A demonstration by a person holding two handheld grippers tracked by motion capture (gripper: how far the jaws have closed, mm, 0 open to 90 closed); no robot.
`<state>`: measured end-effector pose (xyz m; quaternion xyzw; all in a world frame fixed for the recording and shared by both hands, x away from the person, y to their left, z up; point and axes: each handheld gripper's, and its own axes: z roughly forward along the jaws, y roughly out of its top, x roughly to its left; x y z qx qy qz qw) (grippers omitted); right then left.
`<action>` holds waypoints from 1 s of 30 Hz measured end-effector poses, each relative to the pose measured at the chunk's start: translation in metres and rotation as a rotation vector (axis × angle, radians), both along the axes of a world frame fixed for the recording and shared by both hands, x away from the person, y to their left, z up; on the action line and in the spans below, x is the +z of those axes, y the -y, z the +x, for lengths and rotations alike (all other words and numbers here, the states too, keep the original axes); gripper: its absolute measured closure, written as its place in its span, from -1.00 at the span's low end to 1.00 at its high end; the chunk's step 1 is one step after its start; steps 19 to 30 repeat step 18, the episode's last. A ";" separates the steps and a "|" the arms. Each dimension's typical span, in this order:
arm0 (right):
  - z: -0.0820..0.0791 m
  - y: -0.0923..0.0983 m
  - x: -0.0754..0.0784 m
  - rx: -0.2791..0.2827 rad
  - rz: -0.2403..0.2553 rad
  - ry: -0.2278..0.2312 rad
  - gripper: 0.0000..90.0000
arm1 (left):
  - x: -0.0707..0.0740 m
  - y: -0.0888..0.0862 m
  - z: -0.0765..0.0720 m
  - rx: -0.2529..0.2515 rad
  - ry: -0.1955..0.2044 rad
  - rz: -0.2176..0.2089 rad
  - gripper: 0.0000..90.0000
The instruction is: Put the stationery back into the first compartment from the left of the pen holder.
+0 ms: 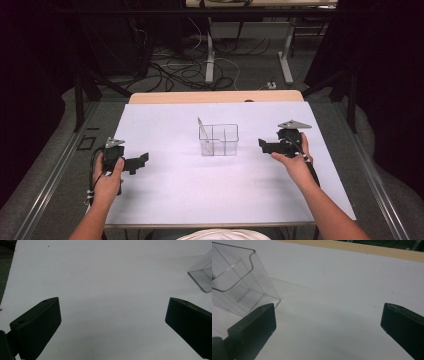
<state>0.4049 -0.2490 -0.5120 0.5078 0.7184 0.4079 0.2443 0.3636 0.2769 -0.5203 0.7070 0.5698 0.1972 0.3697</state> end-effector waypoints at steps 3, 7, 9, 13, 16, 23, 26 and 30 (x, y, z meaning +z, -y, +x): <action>-0.001 0.005 -0.006 -0.024 0.009 0.007 -1.00 | 0.001 0.000 0.000 -0.002 -0.002 0.001 -0.99; -0.002 0.010 -0.013 -0.039 -0.006 0.011 -1.00 | 0.001 -0.001 0.000 -0.004 0.000 0.001 -0.99; -0.003 0.012 -0.015 -0.046 -0.006 0.006 -1.00 | 0.001 -0.001 0.000 -0.004 -0.002 0.001 -0.99; -0.003 0.017 -0.020 -0.067 0.007 -0.010 -1.00 | 0.001 -0.001 0.000 -0.005 -0.001 0.004 -0.99; -0.002 0.021 -0.023 -0.068 -0.001 -0.025 -1.00 | 0.001 -0.002 0.001 -0.001 0.010 0.001 -0.99; -0.001 0.024 -0.024 -0.072 -0.015 -0.028 -1.00 | 0.001 -0.002 0.001 0.000 0.010 -0.001 -0.99; -0.001 0.024 -0.024 -0.072 -0.015 -0.028 -1.00 | 0.001 -0.002 0.001 0.000 0.010 -0.001 -0.99; -0.001 0.024 -0.024 -0.072 -0.015 -0.028 -1.00 | 0.001 -0.002 0.001 0.000 0.010 -0.001 -0.99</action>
